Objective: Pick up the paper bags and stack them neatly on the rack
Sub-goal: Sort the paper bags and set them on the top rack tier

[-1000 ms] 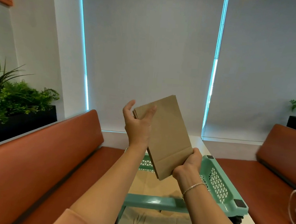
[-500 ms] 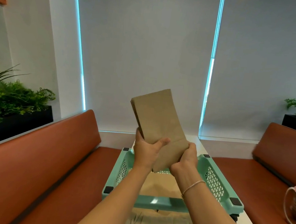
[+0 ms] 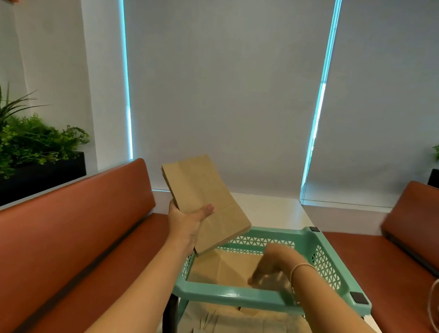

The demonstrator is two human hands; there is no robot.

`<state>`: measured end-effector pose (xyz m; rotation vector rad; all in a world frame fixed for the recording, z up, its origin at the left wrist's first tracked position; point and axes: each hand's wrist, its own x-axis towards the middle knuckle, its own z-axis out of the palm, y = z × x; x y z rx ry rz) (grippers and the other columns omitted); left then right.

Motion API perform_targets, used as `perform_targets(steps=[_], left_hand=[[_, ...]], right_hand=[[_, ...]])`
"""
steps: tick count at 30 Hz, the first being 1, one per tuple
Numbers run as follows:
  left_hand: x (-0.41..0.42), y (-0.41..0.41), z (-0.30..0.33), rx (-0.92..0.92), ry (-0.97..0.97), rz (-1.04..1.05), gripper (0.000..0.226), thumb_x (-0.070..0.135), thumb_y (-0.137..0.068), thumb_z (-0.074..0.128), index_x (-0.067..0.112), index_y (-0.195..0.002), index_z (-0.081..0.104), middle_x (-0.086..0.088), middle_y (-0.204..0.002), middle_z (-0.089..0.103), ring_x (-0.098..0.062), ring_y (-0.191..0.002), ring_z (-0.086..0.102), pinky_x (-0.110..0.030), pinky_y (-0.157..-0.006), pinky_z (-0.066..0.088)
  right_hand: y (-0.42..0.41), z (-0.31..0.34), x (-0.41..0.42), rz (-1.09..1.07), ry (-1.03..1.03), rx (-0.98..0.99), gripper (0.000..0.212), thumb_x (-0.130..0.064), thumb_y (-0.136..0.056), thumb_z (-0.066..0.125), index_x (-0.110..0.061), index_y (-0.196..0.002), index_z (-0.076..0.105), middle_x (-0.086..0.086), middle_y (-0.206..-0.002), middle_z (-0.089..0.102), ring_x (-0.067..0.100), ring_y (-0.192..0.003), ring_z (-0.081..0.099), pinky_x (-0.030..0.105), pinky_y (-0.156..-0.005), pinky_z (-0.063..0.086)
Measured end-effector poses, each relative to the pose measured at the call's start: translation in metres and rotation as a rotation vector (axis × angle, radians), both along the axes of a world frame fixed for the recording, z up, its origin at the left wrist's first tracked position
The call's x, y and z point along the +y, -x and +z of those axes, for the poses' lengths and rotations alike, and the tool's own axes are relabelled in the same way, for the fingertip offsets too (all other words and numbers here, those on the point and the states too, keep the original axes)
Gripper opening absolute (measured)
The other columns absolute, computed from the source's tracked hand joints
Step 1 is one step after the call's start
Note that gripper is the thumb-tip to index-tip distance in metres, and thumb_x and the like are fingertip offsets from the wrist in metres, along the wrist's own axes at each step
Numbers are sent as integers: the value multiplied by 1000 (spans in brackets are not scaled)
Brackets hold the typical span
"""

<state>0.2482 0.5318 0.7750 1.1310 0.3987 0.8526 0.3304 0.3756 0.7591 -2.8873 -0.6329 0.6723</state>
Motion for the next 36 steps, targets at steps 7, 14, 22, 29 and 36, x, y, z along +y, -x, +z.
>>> perform_targets(steps=[7,14,22,29,36], left_hand=[[3,-3,-7,-1,49,3,69,-7,-66,79,5,-125,45,-15,-116,61,-26,-96,61,-37,-77,52],[3,-4,-8,2,55,9,71,-7,-66,79,4,-127,44,-16,-117,60,-28,-99,61,-40,-80,52],[2,-3,-8,9,50,3,70,-5,-65,80,7,-125,44,-13,-114,60,-26,-97,60,-37,-78,51],[0,0,-7,-6,36,-23,65,-7,-66,79,8,-121,46,-6,-104,61,-13,-81,59,-27,-61,50],[0,-1,-8,6,6,-26,67,-7,-66,79,7,-122,46,-7,-107,61,-18,-88,60,-33,-75,51]], right_hand=[[-17,-11,3,-95,63,-30,83,-52,-60,80,-11,-127,55,9,-134,52,31,-123,47,43,-106,38],[-23,-10,-1,-128,61,11,84,-52,-68,75,-7,-134,47,9,-139,47,31,-128,43,41,-110,34],[-28,-10,-3,-148,15,55,78,-42,-68,78,-7,-132,50,9,-139,48,30,-129,43,42,-110,34],[-32,-4,-10,-195,-14,114,72,-37,-73,76,-4,-131,50,9,-137,50,27,-127,46,36,-107,37],[-31,-6,-9,-199,-37,57,62,-38,-76,74,-5,-126,55,7,-129,55,26,-121,49,33,-102,39]])
